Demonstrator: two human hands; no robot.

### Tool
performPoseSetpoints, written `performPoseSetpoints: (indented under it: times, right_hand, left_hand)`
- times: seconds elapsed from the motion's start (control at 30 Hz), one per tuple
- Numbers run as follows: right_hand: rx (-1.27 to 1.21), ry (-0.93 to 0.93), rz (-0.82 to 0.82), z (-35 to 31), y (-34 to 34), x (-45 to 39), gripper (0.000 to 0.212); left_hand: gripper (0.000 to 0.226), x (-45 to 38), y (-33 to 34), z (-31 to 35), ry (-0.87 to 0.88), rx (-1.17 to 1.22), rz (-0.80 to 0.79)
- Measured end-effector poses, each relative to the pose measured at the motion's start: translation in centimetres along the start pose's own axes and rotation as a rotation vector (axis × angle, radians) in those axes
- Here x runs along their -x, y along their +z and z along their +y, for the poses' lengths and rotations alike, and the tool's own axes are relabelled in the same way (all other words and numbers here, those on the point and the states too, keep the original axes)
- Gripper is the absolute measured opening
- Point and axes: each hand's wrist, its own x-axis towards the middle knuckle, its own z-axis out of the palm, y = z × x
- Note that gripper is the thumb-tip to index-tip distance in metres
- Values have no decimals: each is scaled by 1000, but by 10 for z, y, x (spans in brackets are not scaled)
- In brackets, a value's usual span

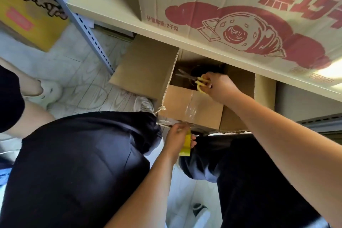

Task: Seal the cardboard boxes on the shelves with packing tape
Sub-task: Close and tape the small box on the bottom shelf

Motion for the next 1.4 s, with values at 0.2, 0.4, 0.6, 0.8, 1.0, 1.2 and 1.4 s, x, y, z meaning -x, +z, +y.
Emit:
performPoseSetpoints:
  times: [0.2, 0.4, 0.6, 0.8, 1.0, 1.2, 1.4]
  right_hand:
    - [79, 49, -470, -21, -74, 104, 63]
    - [51, 369, -808, -7, -11, 127, 83]
    - [-105, 537, -768, 7, 36, 89, 82]
    - [-161, 503, -775, 6, 47, 69, 67]
    - [-57, 427, -762, 6, 50, 57, 61]
    - [-83, 313, -709, 13, 44, 56, 52]
    - [-3, 206, -697, 9, 44, 58, 52]
  left_hand:
    - [7, 0, 5, 5, -16, 88, 43]
    - [11, 2, 1, -2, 53, -7, 65]
    - [10, 6, -1, -2, 55, -50, 44]
    - [3, 4, -10, -2, 10, 0, 18]
    - [7, 2, -12, -3, -8, 26, -14]
    - [3, 7, -11, 6, -65, 21, -4]
    - [18, 11, -7, 14, -103, -32, 23]
